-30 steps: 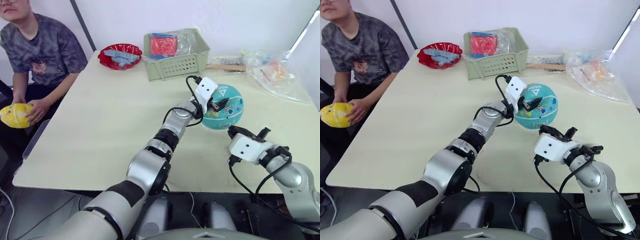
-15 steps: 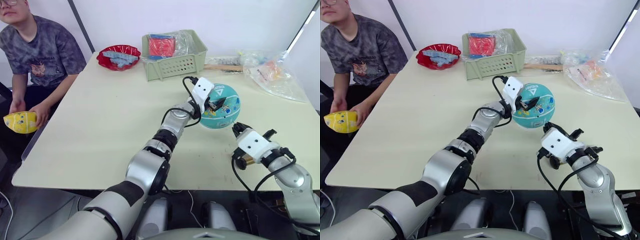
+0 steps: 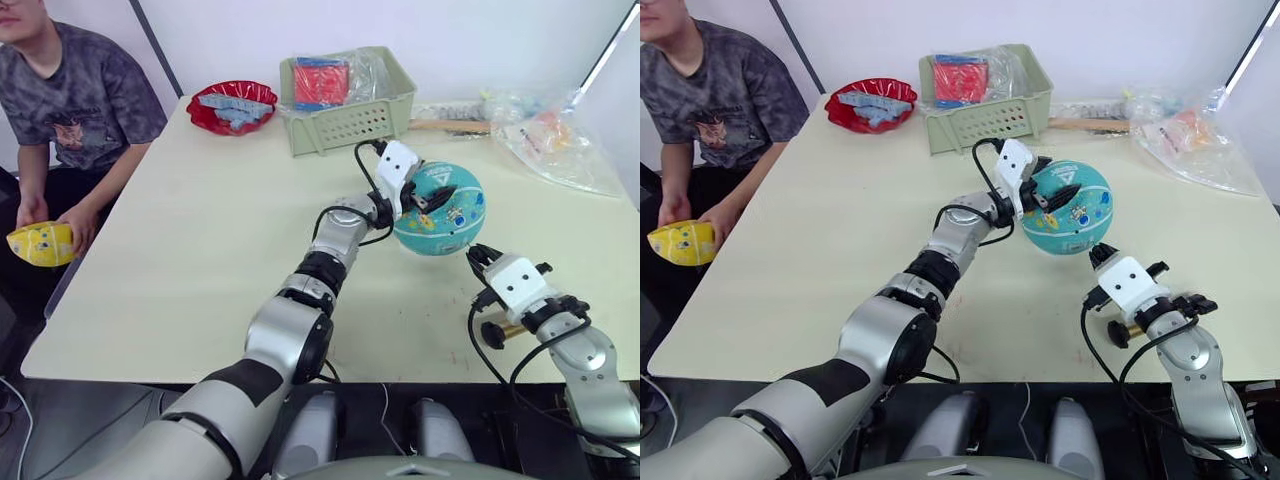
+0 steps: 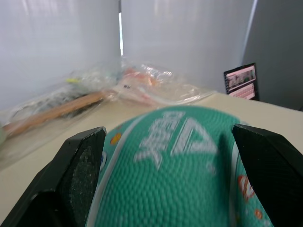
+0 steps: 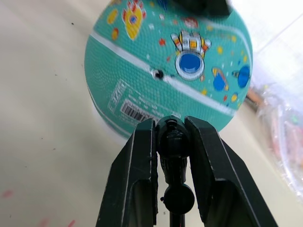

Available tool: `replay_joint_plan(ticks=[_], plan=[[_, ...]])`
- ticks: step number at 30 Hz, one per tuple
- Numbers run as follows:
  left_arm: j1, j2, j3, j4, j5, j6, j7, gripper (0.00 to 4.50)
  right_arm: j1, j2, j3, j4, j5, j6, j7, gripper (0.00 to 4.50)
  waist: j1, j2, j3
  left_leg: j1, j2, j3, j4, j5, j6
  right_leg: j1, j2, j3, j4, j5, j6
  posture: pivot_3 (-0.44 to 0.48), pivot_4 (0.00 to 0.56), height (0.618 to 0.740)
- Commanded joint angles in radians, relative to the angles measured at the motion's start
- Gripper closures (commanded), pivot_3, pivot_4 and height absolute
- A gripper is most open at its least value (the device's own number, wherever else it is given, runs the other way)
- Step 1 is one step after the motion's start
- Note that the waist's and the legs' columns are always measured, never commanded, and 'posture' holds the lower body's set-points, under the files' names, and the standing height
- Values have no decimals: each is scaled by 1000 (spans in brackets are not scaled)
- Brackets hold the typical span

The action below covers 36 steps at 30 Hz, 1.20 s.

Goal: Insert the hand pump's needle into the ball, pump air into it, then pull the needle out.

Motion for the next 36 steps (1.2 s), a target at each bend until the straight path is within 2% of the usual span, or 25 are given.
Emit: replay_joint_plan(ticks=[1,5,8,13,18,26,32,36], plan=[[-6,26,4,-157,-55,38,-86,0,0,-8,-26,2,33,-51,2,4068,-4,1,2,0,0,0,0,-1,1,0,0,1,0,-1,1,0,150,738],[80,97,-24,-369,-107,130,-215,0,-1,-11,-30,41,51,-97,-2,4068,-22,2,2,0,-2,1,-2,-1,1,-5,1,7,1,-1,1,0,150,738],[182,196,-49,-563,-160,223,-347,0,3,-11,-35,72,84,-145,14,4068,-36,2,3,1,-4,1,-3,-1,1,-9,2,14,4,-1,1,0,150,738],[299,320,-69,-752,-222,328,-459,0,13,-28,-46,106,125,-200,44,4068,-45,2,6,2,-6,2,-1,-1,1,-16,4,22,16,-1,1,0,150,738],[488,528,-38,-937,-321,408,-613,0,20,-71,-68,167,159,-267,83,4068,-51,2,6,8,-5,2,-1,-2,4,-15,7,30,17,0,-1,0,150,738],[687,712,49,-1047,-424,437,-698,0,-12,-119,-66,250,187,-328,144,4068,-46,2,8,11,2,1,-1,-2,3,-15,15,33,18,4,-7,0,150,738],[840,789,117,-1111,-470,437,-706,0,-70,-144,-40,327,178,-365,182,4068,-48,3,9,13,4,2,-2,-2,3,-15,15,34,18,4,-7,0,150,738],[894,803,137,-1122,-479,426,-694,0,-110,-139,-18,364,173,-372,192,4068,-45,2,9,13,4,2,-2,-2,3,-15,15,34,18,4,-8,0,150,738]])
